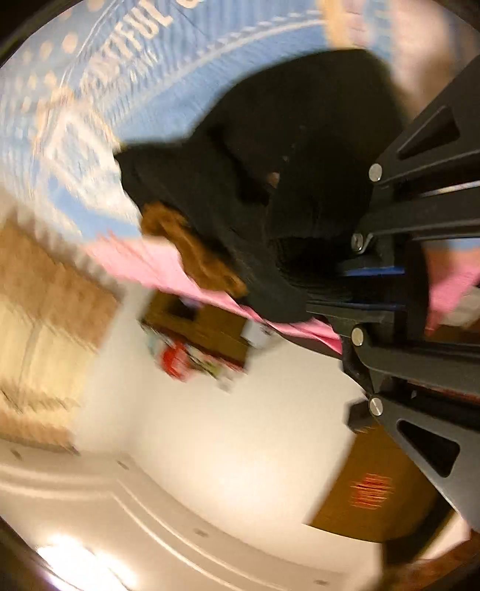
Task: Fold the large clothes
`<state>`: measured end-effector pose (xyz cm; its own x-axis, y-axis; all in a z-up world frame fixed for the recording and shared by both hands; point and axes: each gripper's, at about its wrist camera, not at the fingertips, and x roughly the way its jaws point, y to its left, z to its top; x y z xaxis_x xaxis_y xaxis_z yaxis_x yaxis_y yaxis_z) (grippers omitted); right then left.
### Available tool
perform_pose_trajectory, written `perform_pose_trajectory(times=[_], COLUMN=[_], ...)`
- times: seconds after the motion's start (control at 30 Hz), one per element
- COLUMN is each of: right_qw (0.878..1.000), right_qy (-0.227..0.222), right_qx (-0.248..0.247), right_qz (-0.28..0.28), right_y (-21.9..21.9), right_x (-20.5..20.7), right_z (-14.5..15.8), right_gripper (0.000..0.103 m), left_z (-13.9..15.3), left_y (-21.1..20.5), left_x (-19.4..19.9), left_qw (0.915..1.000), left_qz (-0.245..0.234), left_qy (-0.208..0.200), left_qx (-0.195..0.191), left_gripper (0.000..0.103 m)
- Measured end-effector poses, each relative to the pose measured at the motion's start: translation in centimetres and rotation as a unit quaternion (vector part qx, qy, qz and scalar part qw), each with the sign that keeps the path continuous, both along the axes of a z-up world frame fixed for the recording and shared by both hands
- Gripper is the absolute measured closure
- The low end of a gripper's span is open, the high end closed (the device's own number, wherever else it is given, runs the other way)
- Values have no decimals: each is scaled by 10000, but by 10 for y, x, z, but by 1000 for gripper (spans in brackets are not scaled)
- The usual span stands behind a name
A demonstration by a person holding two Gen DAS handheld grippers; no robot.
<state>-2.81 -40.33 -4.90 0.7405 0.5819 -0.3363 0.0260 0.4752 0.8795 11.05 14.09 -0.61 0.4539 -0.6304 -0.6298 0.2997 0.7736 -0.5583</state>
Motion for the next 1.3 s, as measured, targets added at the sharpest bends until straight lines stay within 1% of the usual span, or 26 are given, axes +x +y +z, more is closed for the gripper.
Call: perform_pose_trajectory(times=[0.03, 0.07, 0.17, 0.3, 0.37, 0.4, 0.43, 0.5, 0.53, 0.57, 0.6, 0.63, 0.7, 0.73, 0.83, 0.87, 0.93, 0.97, 1.03, 1.07, 1.1, 1.17, 1.2, 1.23, 1.27, 1.3], right_qw=[9998, 9989, 9975, 9963, 9964, 9965, 9968, 9987, 9991, 9994, 9995, 9990, 9967, 9953, 9866, 9768, 9560, 9378, 9158, 9093, 9057, 8914, 8873, 8868, 8913, 8956], right_qy=[106, 282, 505, 342, 377, 396, 424, 393, 352, 213, 23, -221, -568, -701, -862, -778, -635, -559, -488, -419, -342, -53, 83, 102, -40, -124], right_qx=[-91, -274, -419, -766, -726, -710, -653, -216, -13, 149, 223, 278, 185, 6, -1295, -1978, -2862, -3412, -3960, -4108, -4176, -4420, -4480, -4497, -4435, -4368], right_qz=[-140, -254, -260, -190, -211, -208, -205, -235, -255, -237, -222, -263, -554, -662, -483, -279, 122, 312, 449, 520, 651, 1003, 1092, 1060, 941, 835], right_y=[-2, -5, -3, 9, 9, 11, 9, 3, -4, -8, -11, -16, -22, -24, -13, 1, 26, 43, 62, 64, 68, 81, 84, 85, 83, 80], right_x=[7, 17, 30, 34, 35, 37, 38, 35, 29, 23, 17, 6, -14, -22, -29, -24, -10, 0, 19, 20, 25, 40, 46, 43, 34, 27], right_z=[-11, -25, -48, -44, -42, -43, -42, -37, -32, -24, -17, -6, 15, 23, 42, 45, 42, 38, 27, 20, 12, -9, -15, -16, -10, -4], right_gripper=[93, 93, 93, 93, 93, 93, 92, 92, 92, 90, 78, 47, 7, 6, 6, 6, 7, 8, 15, 17, 24, 54, 78, 79, 81, 83], left_z=[3, 9, 16, 3, -15, -21, -27, -47, -50, -54, -57, -58, -59, -58, -56, -56, -56, -57, -59, -60, -62, -61, -59, -56, -51, -47], left_y=[3, 6, 6, -11, -25, -30, -34, -44, -47, -52, -57, -59, -64, -64, -62, -62, -61, -61, -65, -66, -69, -74, -76, -76, -74, -72], left_x=[3, 3, -8, -1, 9, 19, 28, 39, 40, 38, 36, 34, 31, 29, 29, 30, 33, 34, 36, 36, 35, 28, 24, 19, 13, 10], left_qw=[9999, 9986, 9905, 9823, 9789, 9800, 9823, 9865, 9863, 9849, 9824, 9811, 9779, 9768, 9771, 9774, 9790, 9794, 9790, 9779, 9759, 9709, 9688, 9675, 9681, 9694], left_qz=[67, 223, 229, -272, -517, -581, -645, -737, -747, -771, -848, -890, -970, -995, -1057, -1067, -1068, -1068, -1064, -1077, -1105, -1207, -1208, -1202, -1157, -1124], left_qy=[-109, -386, -1103, -1409, -1417, -1325, -1178, -806, -787, -845, -912, -932, -1007, -1057, -1021, -996, -941, -905, -847, -861, -876, -990, -1083, -1172, -1249, -1275], left_qx=[54, 287, 786, 1202, 1379, 1363, 1306, 1217, 1240, 1303, 1391, 1442, 1553, 1577, 1542, 1528, 1461, 1454, 1516, 1568, 1666, 1814, 1873, 1892, 1840, 1772], left_gripper=[50, 36, 19, 12, 11, 11, 11, 12, 16, 25, 31, 39, 46, 46, 46, 45, 40, 36, 36, 37, 39, 61, 68, 76, 80, 81])
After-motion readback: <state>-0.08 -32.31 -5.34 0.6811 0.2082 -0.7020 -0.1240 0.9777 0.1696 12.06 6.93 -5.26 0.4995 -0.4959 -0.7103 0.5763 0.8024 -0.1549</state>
